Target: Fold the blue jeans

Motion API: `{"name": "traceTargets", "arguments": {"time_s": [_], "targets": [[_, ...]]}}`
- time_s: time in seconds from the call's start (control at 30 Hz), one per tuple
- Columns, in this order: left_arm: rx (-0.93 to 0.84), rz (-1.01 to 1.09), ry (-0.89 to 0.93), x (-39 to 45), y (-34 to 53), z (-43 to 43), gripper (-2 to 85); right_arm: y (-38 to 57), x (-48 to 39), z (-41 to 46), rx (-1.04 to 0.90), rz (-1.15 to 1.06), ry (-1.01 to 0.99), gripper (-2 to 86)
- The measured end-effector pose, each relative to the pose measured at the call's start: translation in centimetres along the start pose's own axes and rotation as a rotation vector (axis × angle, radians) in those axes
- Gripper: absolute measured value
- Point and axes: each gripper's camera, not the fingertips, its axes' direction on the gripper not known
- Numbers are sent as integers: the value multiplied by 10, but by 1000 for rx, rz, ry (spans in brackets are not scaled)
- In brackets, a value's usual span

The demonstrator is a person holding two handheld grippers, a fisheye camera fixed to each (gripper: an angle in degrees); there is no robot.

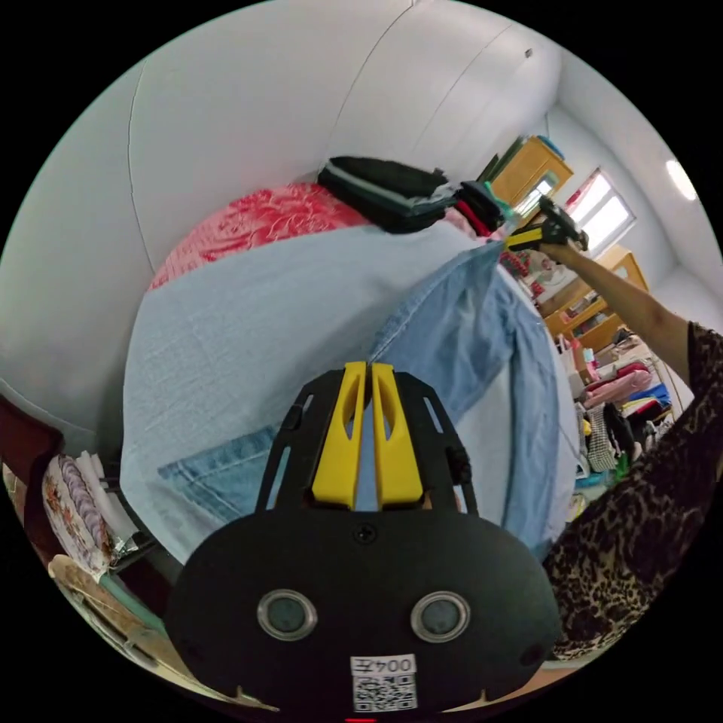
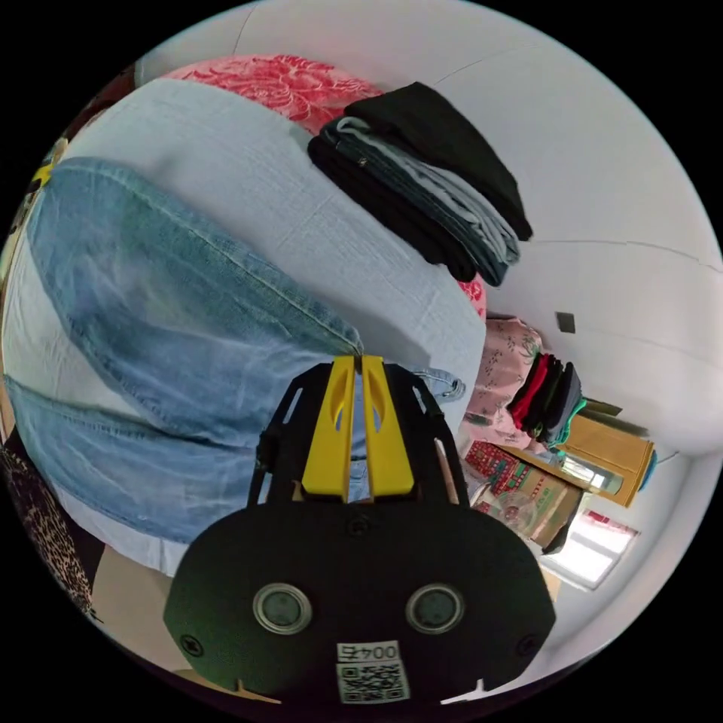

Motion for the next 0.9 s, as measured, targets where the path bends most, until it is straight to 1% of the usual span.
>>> {"name": "traceTargets", "arguments": {"time_s": [0.1,0.17,0.3,0.4,0.53,0.67,0.8,0.9], "targets": [[42,65,24,55,18,-39,9,66,12,-28,82,74,-33,-4],[33,131,0,109,35,-60,9,109,16,-41,128,120,-53,-4],[5,182,-30,187,70,-71,9,216,16,-56,216,239,-100,-6],[-11,144,-23,236,107,-63,9,294,10,-53,283,353,-169,-6],[-68,23,-14,280,163,-26,8,385,-10,-28,325,482,-269,-2],[-161,-68,29,308,206,30,8,436,-24,10,258,559,-350,5],[-276,-50,8,331,223,70,8,479,-24,40,261,622,-441,10],[-337,-27,30,345,229,92,7,499,-17,45,268,625,-453,12]]}}
